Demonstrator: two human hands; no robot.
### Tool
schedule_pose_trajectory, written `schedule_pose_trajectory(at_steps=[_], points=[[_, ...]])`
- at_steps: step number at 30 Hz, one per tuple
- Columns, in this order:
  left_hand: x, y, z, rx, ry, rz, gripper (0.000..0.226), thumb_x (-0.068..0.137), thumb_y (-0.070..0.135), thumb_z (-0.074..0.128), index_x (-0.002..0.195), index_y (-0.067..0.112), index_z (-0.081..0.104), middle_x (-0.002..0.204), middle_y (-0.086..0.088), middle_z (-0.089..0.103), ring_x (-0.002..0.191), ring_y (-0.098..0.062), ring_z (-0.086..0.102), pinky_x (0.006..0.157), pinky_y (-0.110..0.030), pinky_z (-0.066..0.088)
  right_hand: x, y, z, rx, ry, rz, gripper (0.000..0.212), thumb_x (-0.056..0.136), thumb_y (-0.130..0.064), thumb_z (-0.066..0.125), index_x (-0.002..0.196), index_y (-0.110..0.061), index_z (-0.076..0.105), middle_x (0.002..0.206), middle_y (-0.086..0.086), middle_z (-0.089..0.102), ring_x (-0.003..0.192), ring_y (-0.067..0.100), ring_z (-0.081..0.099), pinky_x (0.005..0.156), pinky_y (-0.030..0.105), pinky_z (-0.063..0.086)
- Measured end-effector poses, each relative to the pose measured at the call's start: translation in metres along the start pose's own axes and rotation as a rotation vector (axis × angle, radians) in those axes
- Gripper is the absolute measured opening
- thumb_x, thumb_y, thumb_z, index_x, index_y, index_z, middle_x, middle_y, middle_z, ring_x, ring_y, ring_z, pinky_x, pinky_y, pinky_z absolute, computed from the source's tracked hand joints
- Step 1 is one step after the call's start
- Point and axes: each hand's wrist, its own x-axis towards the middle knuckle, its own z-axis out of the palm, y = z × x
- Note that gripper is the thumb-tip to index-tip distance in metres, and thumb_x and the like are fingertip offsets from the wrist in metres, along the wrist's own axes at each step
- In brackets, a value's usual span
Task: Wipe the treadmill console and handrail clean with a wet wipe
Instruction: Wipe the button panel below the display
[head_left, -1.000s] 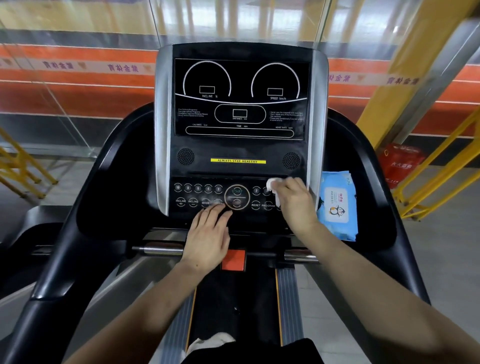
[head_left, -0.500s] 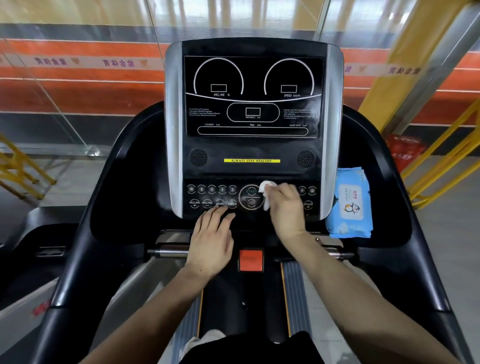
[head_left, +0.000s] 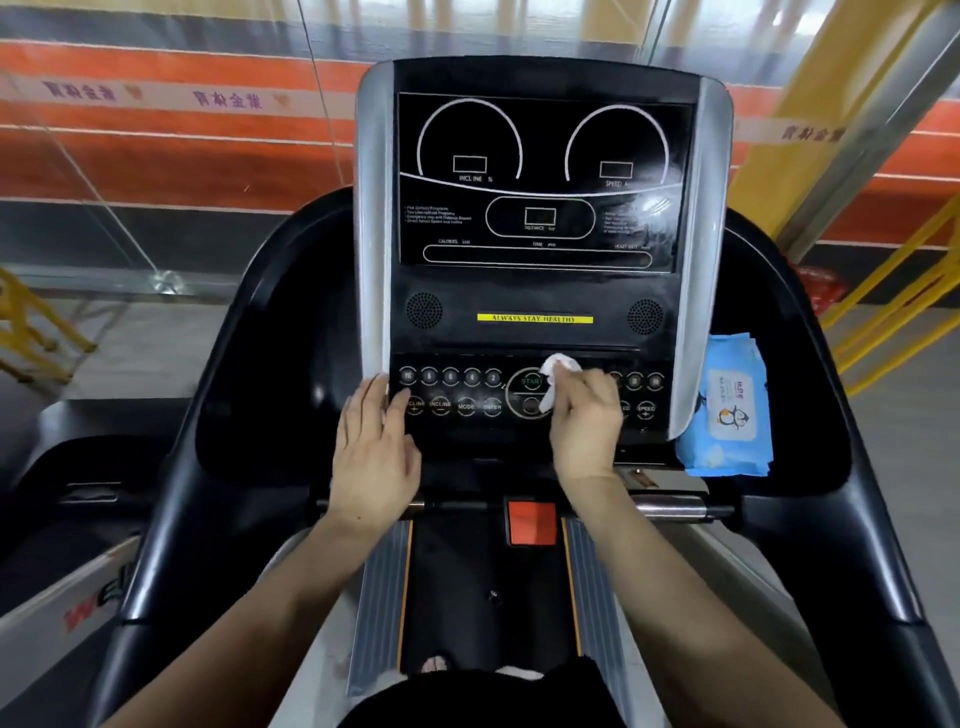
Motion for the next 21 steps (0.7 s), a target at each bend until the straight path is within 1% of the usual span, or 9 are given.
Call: schedule_pose_trajectory(at_steps=[3, 5, 7, 9, 11, 14, 16, 18, 21], points=[[-0.001, -0.011, 0.003, -0.005, -0.018, 0.02, 0.062, 0.091, 0.008, 0.062, 0.15, 0.0, 0.044, 0.162, -0.02, 0.035, 0.155, -0.036, 0.025, 0.126, -0.055, 0.028, -0.004, -0.056, 0.034, 0.024, -0.113, -0.158, 0.024, 0.084, 0.008, 0.07, 0.101, -0.007, 0.077, 0.081, 0.004, 0.063, 0.077, 0.026, 0.055, 0.076, 0.035, 0.052], [-0.001, -0.014, 0.004, -0.022, -0.024, 0.035, 0.064, 0.09, 0.007, 0.061, 0.151, -0.001, 0.042, 0.163, -0.02, 0.034, 0.156, -0.035, 0.024, 0.126, -0.053, 0.027, -0.004, -0.082, 0.048, 0.01, -0.157, -0.269, 0.024, 0.085, 0.003, 0.066, 0.102, -0.011, 0.074, 0.083, 0.001, 0.06, 0.078, 0.022, 0.051, 0.076, 0.032, 0.051], [0.0, -0.018, 0.004, -0.03, -0.019, 0.052, 0.066, 0.09, 0.006, 0.06, 0.152, -0.001, 0.04, 0.163, -0.019, 0.035, 0.156, -0.034, 0.024, 0.126, -0.053, 0.027, 0.0, -0.082, 0.049, -0.009, -0.195, -0.34, 0.026, 0.084, 0.002, 0.066, 0.103, -0.013, 0.073, 0.085, 0.001, 0.059, 0.079, 0.022, 0.05, 0.075, 0.029, 0.05], [0.002, -0.025, 0.004, -0.026, -0.018, 0.064, 0.069, 0.09, 0.007, 0.058, 0.155, 0.0, 0.037, 0.165, -0.017, 0.033, 0.157, -0.033, 0.023, 0.126, -0.053, 0.026, 0.0, -0.059, 0.035, -0.041, -0.186, -0.295, 0.024, 0.085, 0.001, 0.065, 0.101, -0.013, 0.075, 0.083, -0.001, 0.061, 0.081, 0.024, 0.052, 0.078, 0.024, 0.047], [0.002, -0.033, 0.004, -0.021, -0.026, 0.063, 0.074, 0.09, 0.007, 0.057, 0.159, 0.002, 0.031, 0.168, -0.013, 0.029, 0.16, -0.03, 0.018, 0.127, -0.052, 0.024, -0.004, -0.034, 0.016, -0.015, -0.108, -0.125, 0.022, 0.089, 0.005, 0.065, 0.1, -0.009, 0.078, 0.081, 0.0, 0.063, 0.082, 0.025, 0.055, 0.082, 0.015, 0.04], [-0.002, -0.043, 0.007, -0.023, -0.064, 0.071, 0.084, 0.089, 0.01, 0.053, 0.165, 0.008, 0.018, 0.174, -0.005, 0.015, 0.162, -0.023, 0.009, 0.129, -0.045, 0.021, -0.009, -0.038, 0.014, 0.021, -0.025, 0.014, 0.024, 0.09, 0.009, 0.07, 0.109, -0.005, 0.077, 0.082, 0.005, 0.062, 0.082, 0.022, 0.054, 0.082, 0.017, 0.041], [-0.006, -0.046, 0.008, -0.039, -0.098, 0.067, 0.085, 0.088, 0.011, 0.048, 0.166, 0.011, 0.013, 0.176, -0.001, 0.006, 0.162, -0.02, 0.007, 0.128, -0.041, 0.02, -0.008, -0.062, 0.031, 0.051, -0.028, -0.069, 0.025, 0.088, 0.011, 0.071, 0.107, -0.003, 0.078, 0.08, 0.007, 0.063, 0.078, 0.024, 0.055, 0.078, 0.026, 0.049], [-0.007, -0.049, 0.009, -0.042, -0.105, 0.065, 0.086, 0.086, 0.012, 0.044, 0.166, 0.011, 0.013, 0.176, -0.002, 0.006, 0.162, -0.02, 0.008, 0.128, -0.041, 0.021, -0.008, -0.092, 0.049, 0.049, -0.09, -0.23, 0.026, 0.083, 0.013, 0.073, 0.104, -0.002, 0.078, 0.081, 0.01, 0.066, 0.073, 0.029, 0.057, 0.073, 0.034, 0.055], [-0.006, -0.054, 0.008, -0.011, -0.106, 0.061, 0.084, 0.086, 0.012, 0.044, 0.166, 0.012, 0.016, 0.176, -0.002, 0.007, 0.162, -0.021, 0.008, 0.129, -0.044, 0.02, -0.008, -0.12, 0.064, 0.014, -0.19, -0.39, 0.024, 0.088, 0.005, 0.068, 0.107, -0.006, 0.077, 0.088, 0.007, 0.067, 0.077, 0.028, 0.059, 0.07, 0.038, 0.058]])
